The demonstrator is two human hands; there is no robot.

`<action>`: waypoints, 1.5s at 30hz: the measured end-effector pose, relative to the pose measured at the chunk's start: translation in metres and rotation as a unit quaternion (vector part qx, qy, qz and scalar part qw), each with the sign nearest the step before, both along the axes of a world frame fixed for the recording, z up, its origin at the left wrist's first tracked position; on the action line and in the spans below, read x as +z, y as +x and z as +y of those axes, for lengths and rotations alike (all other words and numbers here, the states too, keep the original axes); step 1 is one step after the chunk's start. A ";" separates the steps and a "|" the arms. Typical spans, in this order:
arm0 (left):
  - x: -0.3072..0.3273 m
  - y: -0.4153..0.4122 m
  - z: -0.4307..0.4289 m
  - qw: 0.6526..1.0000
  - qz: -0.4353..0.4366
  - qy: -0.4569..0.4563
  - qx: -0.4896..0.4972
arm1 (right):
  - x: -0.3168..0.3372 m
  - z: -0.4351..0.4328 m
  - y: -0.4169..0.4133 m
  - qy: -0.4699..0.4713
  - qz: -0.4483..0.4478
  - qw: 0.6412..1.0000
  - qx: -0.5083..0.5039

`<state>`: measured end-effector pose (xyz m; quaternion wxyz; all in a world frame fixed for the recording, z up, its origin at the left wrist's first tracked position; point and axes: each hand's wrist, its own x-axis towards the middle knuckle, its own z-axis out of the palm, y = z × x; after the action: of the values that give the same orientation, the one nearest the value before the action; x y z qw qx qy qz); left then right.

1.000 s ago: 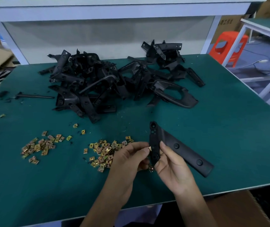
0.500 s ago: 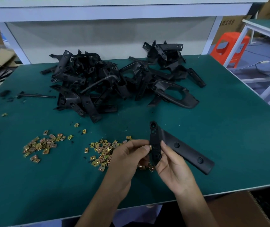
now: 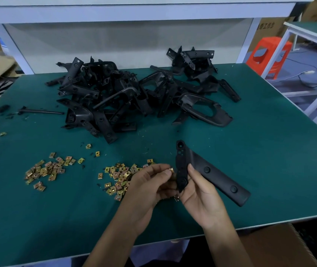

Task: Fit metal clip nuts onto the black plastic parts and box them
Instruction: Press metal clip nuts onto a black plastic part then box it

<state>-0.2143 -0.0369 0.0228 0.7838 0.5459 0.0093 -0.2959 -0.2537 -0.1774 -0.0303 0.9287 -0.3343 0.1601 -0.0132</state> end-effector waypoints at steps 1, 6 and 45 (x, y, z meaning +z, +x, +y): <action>0.000 0.000 0.000 1.000 -0.006 0.004 -0.003 | 0.000 0.000 0.000 0.002 0.001 1.000 -0.001; 0.000 0.001 0.000 0.999 -0.034 0.040 -0.013 | -0.002 0.001 -0.001 -0.025 0.003 1.000 0.002; -0.021 0.023 -0.029 0.840 -0.390 0.359 -0.116 | 0.007 -0.026 -0.032 0.053 -0.021 0.994 -0.095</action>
<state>-0.1912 -0.0655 0.0015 0.4319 0.8562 -0.2553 -0.1237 -0.2856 -0.2038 -0.0232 0.9430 -0.2672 0.1716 -0.0995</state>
